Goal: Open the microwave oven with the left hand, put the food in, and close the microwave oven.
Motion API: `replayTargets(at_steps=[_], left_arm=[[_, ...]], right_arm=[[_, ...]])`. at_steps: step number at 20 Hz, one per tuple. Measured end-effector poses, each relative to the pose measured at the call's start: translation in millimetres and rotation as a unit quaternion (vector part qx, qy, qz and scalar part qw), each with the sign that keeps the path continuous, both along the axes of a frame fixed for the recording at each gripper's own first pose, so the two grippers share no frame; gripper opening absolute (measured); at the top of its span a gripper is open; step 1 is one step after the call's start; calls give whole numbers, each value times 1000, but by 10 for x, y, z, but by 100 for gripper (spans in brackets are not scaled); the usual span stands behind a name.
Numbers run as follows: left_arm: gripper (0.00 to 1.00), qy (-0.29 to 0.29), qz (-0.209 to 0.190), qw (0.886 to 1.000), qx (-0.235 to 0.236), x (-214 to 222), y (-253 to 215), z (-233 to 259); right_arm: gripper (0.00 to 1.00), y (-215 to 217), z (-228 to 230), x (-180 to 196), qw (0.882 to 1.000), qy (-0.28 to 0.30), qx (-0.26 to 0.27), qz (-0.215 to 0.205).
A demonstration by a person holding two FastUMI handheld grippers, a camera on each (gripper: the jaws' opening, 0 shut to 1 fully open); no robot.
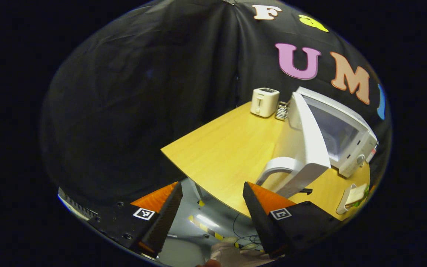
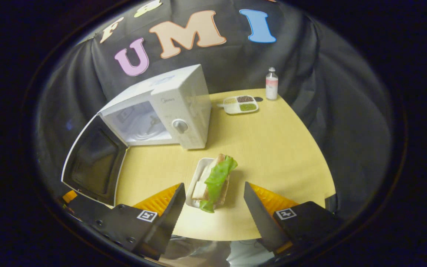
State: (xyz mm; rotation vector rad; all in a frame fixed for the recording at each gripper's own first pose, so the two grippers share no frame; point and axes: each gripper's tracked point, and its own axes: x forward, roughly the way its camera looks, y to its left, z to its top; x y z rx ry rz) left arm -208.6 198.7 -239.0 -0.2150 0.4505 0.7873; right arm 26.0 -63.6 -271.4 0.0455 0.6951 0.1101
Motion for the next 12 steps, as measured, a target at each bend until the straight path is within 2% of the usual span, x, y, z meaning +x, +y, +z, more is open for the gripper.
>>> replayTargets(at_steps=[4,5,6,10,11,12], left_arm=[[96,-45,46,997,37,-209,140,453],[94,-56,49,996,47,-202,153,565],[94,-66,50,995,57,-209,132,647],[93,-107,66,987,96,-205,56,1015],[93,-110,68,987,97,-196,30,1050],[93,-108,72,987,97,-202,18,1030]], right_arm=[[100,-11,-299,7,998,57,6,4],[93,-10,-352,24,998,65,8,3],[92,-18,-398,39,997,73,10,4],[92,15,-564,114,994,109,29,-8],[97,37,-596,125,992,118,38,-11],[89,72,-629,133,990,128,49,-11]])
